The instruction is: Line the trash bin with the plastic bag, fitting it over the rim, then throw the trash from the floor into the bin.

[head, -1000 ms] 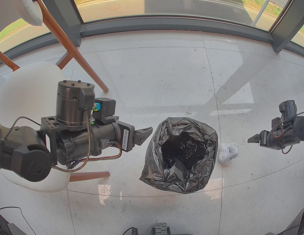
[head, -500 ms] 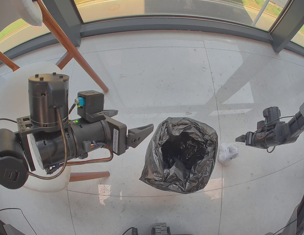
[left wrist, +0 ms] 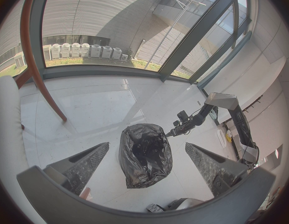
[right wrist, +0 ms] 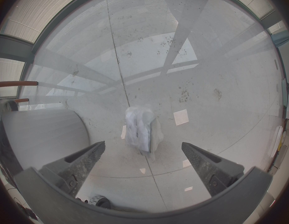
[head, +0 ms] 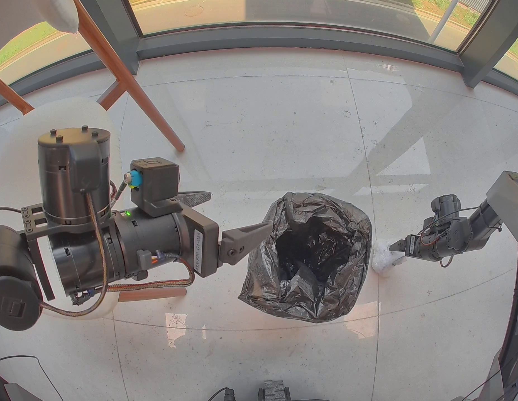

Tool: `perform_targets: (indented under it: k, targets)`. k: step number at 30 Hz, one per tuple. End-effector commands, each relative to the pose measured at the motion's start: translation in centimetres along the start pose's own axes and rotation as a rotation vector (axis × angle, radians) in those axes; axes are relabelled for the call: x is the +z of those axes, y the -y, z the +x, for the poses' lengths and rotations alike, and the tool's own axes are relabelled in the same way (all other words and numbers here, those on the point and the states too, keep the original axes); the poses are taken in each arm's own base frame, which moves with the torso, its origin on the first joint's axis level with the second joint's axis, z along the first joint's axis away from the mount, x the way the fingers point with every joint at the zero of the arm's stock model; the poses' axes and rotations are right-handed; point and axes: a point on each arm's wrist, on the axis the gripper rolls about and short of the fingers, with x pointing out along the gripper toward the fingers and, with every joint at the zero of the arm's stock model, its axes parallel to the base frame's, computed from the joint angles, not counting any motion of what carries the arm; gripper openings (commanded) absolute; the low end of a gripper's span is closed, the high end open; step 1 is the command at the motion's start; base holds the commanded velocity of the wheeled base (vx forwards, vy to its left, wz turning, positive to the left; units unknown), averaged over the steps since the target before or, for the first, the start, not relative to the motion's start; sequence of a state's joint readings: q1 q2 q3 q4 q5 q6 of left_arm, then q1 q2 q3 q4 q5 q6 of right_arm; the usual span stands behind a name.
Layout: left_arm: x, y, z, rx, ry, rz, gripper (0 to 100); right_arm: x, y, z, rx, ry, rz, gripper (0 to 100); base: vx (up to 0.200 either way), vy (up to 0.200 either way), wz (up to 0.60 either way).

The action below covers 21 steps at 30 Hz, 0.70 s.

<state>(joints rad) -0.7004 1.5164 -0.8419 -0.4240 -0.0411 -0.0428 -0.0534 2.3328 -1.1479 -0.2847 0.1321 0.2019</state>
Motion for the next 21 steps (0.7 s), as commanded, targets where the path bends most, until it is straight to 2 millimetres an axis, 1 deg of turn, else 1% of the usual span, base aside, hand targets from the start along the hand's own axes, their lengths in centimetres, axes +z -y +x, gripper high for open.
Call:
perform_targets:
  k: [1,2,4,6,10,13,16,21]
  targets:
    - [0.0,0.0,0.1,0.004,0.004,0.006,100,-0.3,0.7,2.2,-0.009,-0.021,0.01,100,-0.2,0.0,0.0]
    - [0.3,0.0,0.2,0.006,0.011,0.007,100,-0.2,0.7,2.5,-0.008,-0.013,0.009,100,-0.2,0.0,0.0]
    - [0.7,0.0,0.3,0.006,0.024,0.005,100,0.2,0.8,2.9,-0.006,0.013,0.009,100,0.0,0.0,0.0]
    - [0.9,0.0,0.3,0.009,0.031,0.006,100,0.8,1.1,3.8,0.001,0.06,0.011,100,0.0,0.0,0.0]
    - [0.9,0.0,0.3,0.008,0.033,0.006,100,1.1,1.2,5.0,0.009,0.093,0.003,100,0.0,0.0,0.0]
    - [1.0,0.0,0.3,0.011,0.035,0.004,100,2.1,1.0,6.2,0.02,0.133,-0.003,100,0.0,0.0,0.0]
    - [0.9,-0.1,0.3,0.013,0.032,0.003,100,2.8,0.7,6.9,0.031,0.162,-0.011,100,0.0,0.0,0.0]
    - [0.9,-0.1,0.3,0.015,0.032,0.003,100,3.3,0.0,8.1,0.049,0.183,-0.026,100,0.0,0.0,0.0]
